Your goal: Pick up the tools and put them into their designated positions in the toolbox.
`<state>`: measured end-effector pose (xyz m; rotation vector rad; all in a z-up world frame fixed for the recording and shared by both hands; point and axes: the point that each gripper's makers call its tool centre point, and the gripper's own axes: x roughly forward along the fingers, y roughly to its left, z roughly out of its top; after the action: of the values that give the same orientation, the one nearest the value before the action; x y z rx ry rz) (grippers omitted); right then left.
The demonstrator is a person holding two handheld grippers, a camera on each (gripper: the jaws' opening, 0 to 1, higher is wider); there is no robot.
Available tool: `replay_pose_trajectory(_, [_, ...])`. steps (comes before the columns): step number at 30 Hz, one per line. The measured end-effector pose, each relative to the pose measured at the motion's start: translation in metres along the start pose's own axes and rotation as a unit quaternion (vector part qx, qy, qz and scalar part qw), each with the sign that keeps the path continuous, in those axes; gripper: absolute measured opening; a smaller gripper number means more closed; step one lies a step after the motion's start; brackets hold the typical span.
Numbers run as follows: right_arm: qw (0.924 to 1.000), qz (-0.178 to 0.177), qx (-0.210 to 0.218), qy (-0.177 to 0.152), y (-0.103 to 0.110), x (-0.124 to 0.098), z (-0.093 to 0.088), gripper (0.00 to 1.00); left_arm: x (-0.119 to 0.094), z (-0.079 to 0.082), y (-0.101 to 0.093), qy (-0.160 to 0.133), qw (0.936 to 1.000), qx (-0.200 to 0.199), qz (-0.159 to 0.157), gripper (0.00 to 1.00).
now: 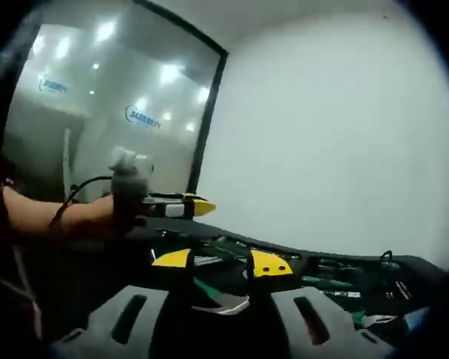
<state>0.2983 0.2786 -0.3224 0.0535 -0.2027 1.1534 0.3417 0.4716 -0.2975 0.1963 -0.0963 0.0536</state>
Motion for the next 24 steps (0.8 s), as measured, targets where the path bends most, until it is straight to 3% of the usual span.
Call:
replay_pose_trajectory(1, [0.9998,0.005,0.017,0.005,0.000,0.000,-0.002,0.23,0.000,-0.001,-0.001,0.006,0.9999,0.001,-0.011,0.25])
replay_pose_trajectory(4, [0.9997,0.006,0.013,0.019,0.000,0.004,-0.008,0.23,0.000,-0.003,0.005,0.025,0.9989,0.022,-0.031,0.25])
replay_pose_trajectory(6, [0.9995,0.011,0.011,0.027,0.004,0.007,-0.010,0.23,0.001,-0.011,0.004,0.044,0.9977,0.010,-0.051,0.26])
replay_pose_trajectory(10, [0.9978,0.019,-0.023,0.060,0.016,0.014,-0.021,0.23,0.009,-0.026,-0.008,0.068,0.9930,0.024,-0.093,0.26])
replay_pose_trajectory(11, [0.9967,0.027,-0.009,0.076,0.023,0.018,-0.025,0.23,0.011,-0.029,-0.013,0.070,0.9912,0.028,-0.109,0.26])
replay_pose_trajectory(13, [0.9942,0.024,0.008,0.105,0.031,0.026,-0.032,0.24,0.012,-0.034,-0.029,0.078,0.9844,0.028,-0.155,0.28])
replay_pose_trajectory(15, [0.9917,0.042,-0.003,0.122,0.048,0.033,-0.035,0.25,0.010,-0.036,-0.046,0.083,0.9757,0.032,-0.200,0.29])
replay_pose_trajectory(17, [0.9899,0.026,-0.007,0.139,0.057,0.038,-0.037,0.26,0.007,-0.040,-0.063,0.090,0.9646,0.050,-0.243,0.30])
replay_pose_trajectory(20, [0.9883,0.024,-0.039,0.145,0.073,0.048,-0.037,0.26,0.009,-0.041,-0.074,0.094,0.9564,0.055,-0.271,0.30])
replay_pose_trajectory(23, [0.9840,0.027,-0.071,0.161,0.087,0.051,-0.045,0.25,0.015,-0.042,-0.075,0.100,0.9535,0.068,-0.276,0.30])
replay_pose_trajectory(24, [0.9827,0.029,-0.071,0.169,0.091,0.054,-0.049,0.25,0.016,-0.046,-0.076,0.107,0.9491,0.079,-0.286,0.30])
